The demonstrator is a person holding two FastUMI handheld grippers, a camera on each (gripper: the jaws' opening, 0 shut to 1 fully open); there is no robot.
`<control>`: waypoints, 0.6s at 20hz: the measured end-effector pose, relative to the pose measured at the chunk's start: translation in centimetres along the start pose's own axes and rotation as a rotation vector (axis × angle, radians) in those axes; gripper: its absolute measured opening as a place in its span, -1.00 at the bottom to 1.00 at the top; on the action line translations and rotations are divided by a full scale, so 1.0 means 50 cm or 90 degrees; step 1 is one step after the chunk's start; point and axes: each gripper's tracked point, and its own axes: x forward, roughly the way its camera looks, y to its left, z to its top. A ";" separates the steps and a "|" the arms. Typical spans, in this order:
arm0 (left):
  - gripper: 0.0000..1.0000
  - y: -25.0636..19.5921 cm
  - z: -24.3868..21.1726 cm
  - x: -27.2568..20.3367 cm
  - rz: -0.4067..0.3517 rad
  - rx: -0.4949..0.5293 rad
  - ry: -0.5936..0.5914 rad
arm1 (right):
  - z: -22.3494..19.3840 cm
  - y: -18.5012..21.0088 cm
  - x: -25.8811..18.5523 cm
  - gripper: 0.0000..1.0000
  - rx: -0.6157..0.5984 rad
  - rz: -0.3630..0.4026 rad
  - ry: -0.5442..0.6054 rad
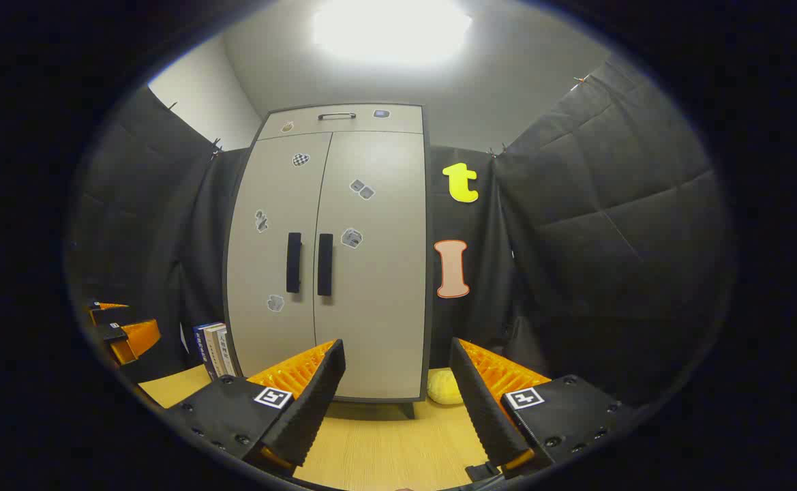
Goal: Open the right door of the double-door shoe cabinet with the right hand, and open the left door with the left hand.
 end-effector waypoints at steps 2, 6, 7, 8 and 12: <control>0.87 0.003 -0.002 -0.001 0.003 -0.001 0.001 | 0.000 -0.001 0.001 0.94 0.003 -0.001 0.001; 0.87 0.005 -0.002 -0.004 0.008 -0.003 0.002 | 0.001 -0.005 0.004 0.94 0.006 -0.004 0.002; 0.87 0.006 -0.003 -0.004 0.009 -0.002 0.002 | -0.001 -0.004 0.005 0.94 0.007 -0.003 0.002; 0.87 0.007 -0.003 -0.004 0.010 -0.001 0.001 | -0.001 -0.002 0.007 0.94 0.007 -0.002 0.005; 0.87 0.009 0.001 -0.004 0.014 0.001 -0.001 | 0.002 0.004 0.013 0.94 0.008 0.004 0.006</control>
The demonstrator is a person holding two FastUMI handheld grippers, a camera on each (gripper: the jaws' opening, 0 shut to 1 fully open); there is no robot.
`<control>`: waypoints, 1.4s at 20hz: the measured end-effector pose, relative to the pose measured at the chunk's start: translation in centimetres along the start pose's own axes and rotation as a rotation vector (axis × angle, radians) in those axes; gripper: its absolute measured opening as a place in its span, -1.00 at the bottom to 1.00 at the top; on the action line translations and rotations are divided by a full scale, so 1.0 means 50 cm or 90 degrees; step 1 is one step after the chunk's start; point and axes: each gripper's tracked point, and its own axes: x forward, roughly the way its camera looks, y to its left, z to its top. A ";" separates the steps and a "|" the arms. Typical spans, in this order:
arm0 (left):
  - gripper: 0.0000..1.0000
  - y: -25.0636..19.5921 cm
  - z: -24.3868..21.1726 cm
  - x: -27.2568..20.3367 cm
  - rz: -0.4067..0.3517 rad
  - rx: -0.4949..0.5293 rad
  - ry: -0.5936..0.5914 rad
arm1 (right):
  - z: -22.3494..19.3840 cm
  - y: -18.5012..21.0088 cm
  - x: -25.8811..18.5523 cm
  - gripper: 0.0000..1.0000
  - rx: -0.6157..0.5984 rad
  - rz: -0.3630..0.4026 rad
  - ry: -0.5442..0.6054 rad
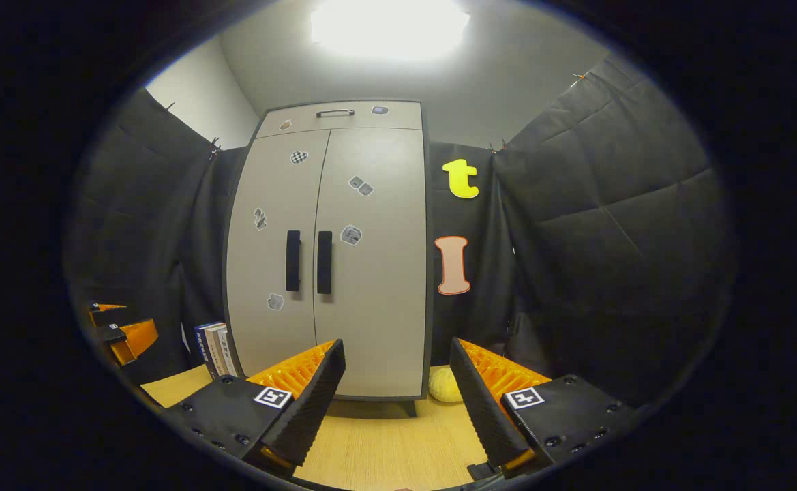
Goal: Open the right door of the double-door shoe cabinet with the right hand, and open the left door with the left hand.
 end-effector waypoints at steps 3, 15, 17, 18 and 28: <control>0.87 0.003 0.002 0.003 0.005 0.002 -0.005 | 0.003 0.004 0.005 0.94 -0.002 0.005 -0.002; 0.87 0.041 -0.011 -0.007 0.041 0.014 -0.001 | 0.045 0.050 0.076 0.95 0.001 0.049 0.001; 0.87 0.061 -0.017 -0.013 0.058 0.023 0.003 | 0.058 0.070 0.103 0.95 0.004 0.063 0.003; 0.87 0.072 -0.018 -0.017 0.067 0.026 0.005 | 0.064 0.079 0.116 0.95 0.003 0.070 0.005; 0.87 0.191 -0.047 -0.051 0.162 0.024 0.030 | 0.136 0.175 0.260 0.94 -0.021 0.112 -0.025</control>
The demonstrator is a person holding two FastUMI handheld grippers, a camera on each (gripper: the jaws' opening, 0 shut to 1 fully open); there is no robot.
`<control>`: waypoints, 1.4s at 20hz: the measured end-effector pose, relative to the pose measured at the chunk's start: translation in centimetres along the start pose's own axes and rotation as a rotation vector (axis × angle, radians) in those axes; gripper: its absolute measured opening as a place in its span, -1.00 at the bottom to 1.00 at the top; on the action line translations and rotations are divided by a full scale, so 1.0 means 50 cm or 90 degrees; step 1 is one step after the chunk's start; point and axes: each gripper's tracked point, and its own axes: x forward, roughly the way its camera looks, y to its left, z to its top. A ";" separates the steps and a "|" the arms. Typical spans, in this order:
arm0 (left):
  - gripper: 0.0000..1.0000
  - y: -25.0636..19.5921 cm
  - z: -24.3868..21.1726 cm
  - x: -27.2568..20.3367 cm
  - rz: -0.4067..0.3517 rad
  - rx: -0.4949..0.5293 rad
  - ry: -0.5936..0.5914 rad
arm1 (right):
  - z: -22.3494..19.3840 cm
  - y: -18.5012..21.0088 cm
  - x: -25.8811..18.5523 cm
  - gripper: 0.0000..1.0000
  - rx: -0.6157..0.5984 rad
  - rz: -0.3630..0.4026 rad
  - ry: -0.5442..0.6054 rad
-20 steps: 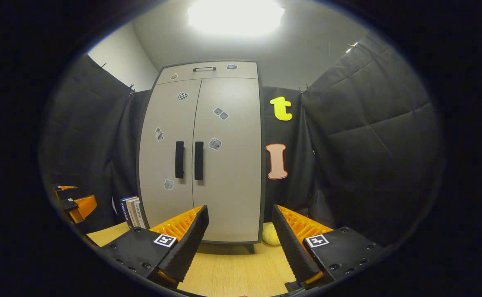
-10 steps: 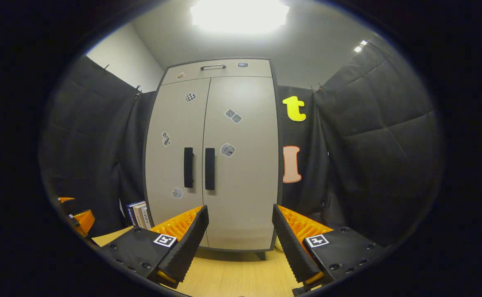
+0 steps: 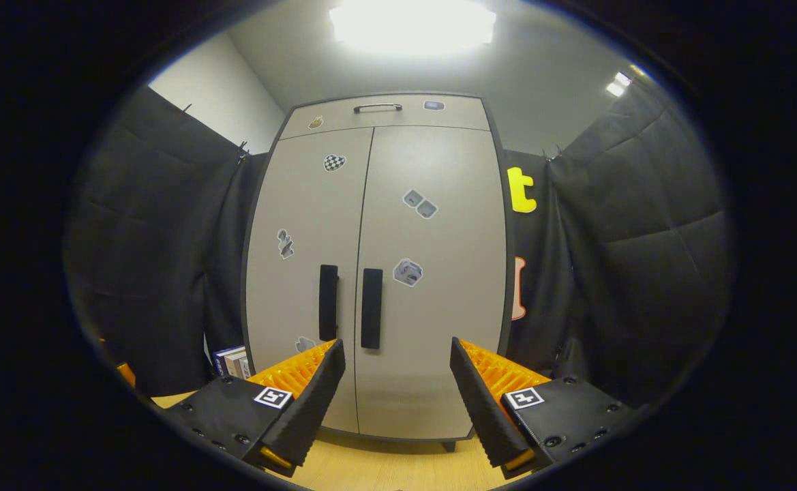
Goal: Open the right door of the double-door shoe cabinet with the right hand, and open the left door with the left hand.
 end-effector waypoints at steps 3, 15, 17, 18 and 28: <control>0.87 0.010 -0.016 0.011 0.022 0.005 0.009 | 0.005 0.023 0.052 0.95 -0.009 0.010 -0.001; 0.87 0.125 -0.052 -0.021 0.106 0.013 0.041 | -0.015 0.080 0.240 0.95 0.022 0.022 0.042; 0.87 0.142 -0.055 -0.031 0.119 0.015 0.045 | -0.023 0.079 0.273 0.95 0.033 0.013 0.055; 0.87 0.150 -0.056 -0.034 0.126 0.015 0.047 | -0.029 0.081 0.288 0.95 0.036 0.013 0.063; 0.87 0.198 -0.065 -0.052 0.164 0.008 0.057 | -0.089 0.079 0.374 0.15 0.062 -0.005 0.143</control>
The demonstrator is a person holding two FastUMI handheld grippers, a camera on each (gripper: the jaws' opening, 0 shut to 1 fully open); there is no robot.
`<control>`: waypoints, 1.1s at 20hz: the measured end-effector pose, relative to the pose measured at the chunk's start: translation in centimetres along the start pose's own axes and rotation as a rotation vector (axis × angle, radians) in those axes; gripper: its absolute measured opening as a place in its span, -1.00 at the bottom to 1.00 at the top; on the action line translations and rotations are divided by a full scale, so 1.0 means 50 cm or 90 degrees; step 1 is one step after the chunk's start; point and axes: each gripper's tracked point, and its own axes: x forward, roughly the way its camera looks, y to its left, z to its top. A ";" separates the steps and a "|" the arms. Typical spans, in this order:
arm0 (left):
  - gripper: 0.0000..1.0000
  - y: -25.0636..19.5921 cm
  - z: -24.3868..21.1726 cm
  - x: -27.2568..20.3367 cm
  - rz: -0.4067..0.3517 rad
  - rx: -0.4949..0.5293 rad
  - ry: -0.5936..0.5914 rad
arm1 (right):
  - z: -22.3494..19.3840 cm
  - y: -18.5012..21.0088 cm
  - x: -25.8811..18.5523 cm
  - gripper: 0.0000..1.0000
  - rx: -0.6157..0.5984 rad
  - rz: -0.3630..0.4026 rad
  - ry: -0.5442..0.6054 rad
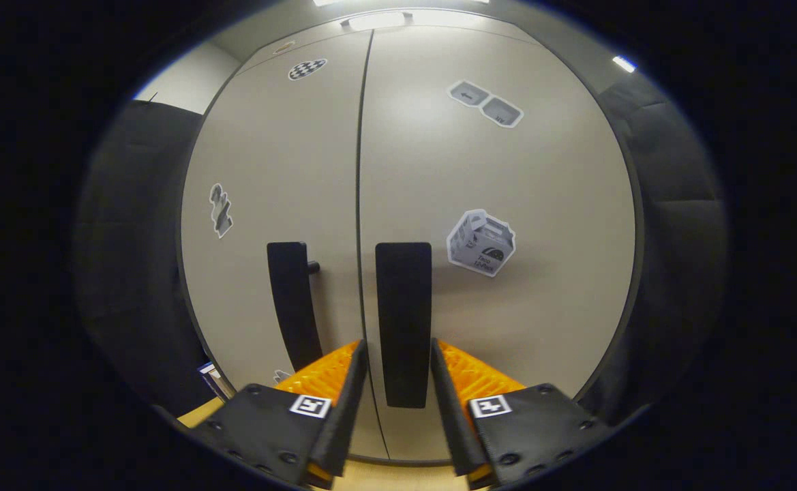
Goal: Open the right door of the double-door shoe cabinet with the right hand, and open the left door with the left hand.
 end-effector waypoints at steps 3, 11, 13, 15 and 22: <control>0.87 -0.004 0.000 -0.001 -0.004 0.002 0.000 | -0.009 0.000 0.016 -0.17 0.019 0.002 0.031; 0.87 -0.019 0.008 -0.005 -0.029 0.004 -0.010 | -0.010 0.002 0.002 -0.84 -0.008 0.023 0.021; 0.87 -0.019 0.013 -0.007 -0.034 0.005 -0.012 | -0.010 0.000 -0.001 -0.84 -0.001 0.028 0.025; 0.87 -0.020 0.015 -0.008 -0.039 0.004 -0.014 | -0.012 -0.002 -0.003 -0.84 0.014 0.035 0.032; 0.87 -0.053 0.035 -0.006 -0.073 0.004 -0.031 | -0.013 -0.013 -0.024 -0.84 0.009 0.055 0.037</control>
